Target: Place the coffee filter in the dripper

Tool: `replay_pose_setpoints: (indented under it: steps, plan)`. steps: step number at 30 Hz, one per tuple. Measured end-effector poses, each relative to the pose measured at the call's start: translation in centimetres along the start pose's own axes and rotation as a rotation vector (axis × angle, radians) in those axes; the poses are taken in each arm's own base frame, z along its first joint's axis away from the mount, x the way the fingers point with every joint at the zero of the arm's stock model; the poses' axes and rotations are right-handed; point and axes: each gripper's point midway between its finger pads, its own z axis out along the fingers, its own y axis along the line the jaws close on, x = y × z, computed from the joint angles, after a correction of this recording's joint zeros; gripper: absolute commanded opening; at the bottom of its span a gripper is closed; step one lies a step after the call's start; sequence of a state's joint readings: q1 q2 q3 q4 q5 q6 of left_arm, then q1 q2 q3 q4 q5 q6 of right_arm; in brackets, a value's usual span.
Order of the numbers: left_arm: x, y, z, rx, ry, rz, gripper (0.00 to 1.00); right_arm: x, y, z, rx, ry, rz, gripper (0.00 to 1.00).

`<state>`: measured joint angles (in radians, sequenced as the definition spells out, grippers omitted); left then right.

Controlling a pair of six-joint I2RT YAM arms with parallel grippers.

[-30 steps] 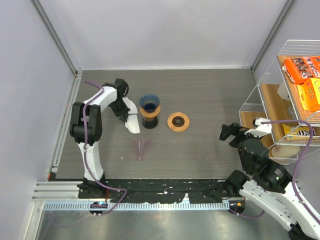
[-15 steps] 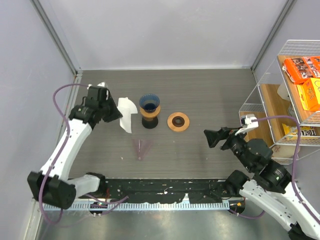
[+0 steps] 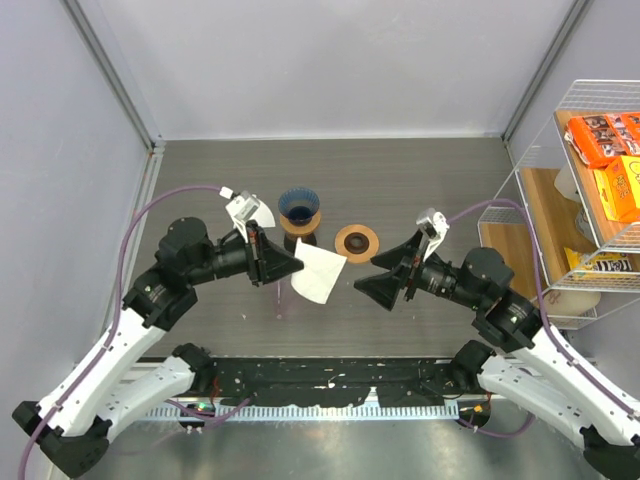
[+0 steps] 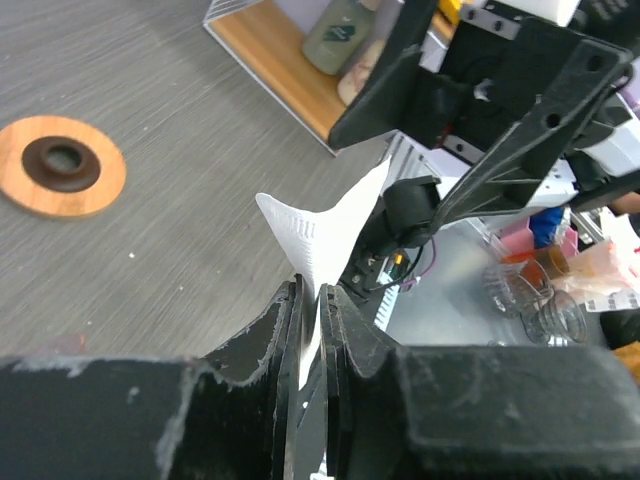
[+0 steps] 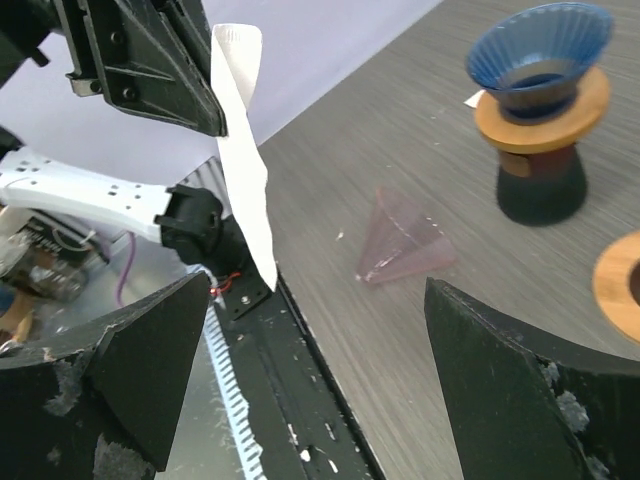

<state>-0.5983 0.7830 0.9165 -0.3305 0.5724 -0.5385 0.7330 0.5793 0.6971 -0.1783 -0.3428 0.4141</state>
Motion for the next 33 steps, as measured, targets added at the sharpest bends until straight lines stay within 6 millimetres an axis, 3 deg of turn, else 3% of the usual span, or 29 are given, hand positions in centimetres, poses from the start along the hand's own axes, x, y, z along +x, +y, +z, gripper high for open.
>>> replay_pose_setpoints:
  steps: [4, 8, 14, 21, 26, 28, 29, 33]
  plan:
    - [-0.3, -1.4, 0.5, 0.055, 0.003, 0.021, 0.17, -0.1, 1.1, 1.1, -0.074, 0.022, 0.027, 0.96]
    - [0.1, -1.3, 1.7, 0.066, 0.032, 0.009, 0.17, -0.5, 2.0, 1.9, -0.123, 0.019, 0.055, 1.00]
    - [0.7, -1.2, 2.9, 0.062, 0.065, -0.026, 0.16, -1.0, 3.0, 3.0, -0.177, 0.005, 0.085, 0.77]
    - [-0.3, -0.9, 3.2, 0.026, 0.016, -0.056, 0.16, -0.7, 3.7, 4.4, -0.219, 0.026, 0.118, 0.61]
    - [-0.6, -0.8, 3.3, 0.018, 0.001, -0.067, 0.18, -0.6, 3.6, 4.9, -0.210, 0.022, 0.128, 0.32]
    - [-0.8, -0.8, 3.3, 0.014, -0.005, -0.077, 0.22, -1.0, 3.6, 5.0, -0.206, 0.007, 0.121, 0.20]
    - [-0.8, -0.8, 3.3, 0.012, -0.007, -0.080, 0.30, -1.1, 3.5, 5.0, -0.202, -0.001, 0.120, 0.11]
    - [-1.2, -0.8, 3.2, 0.002, -0.026, -0.092, 0.64, -1.7, 3.2, 5.0, -0.181, -0.023, 0.098, 0.06]
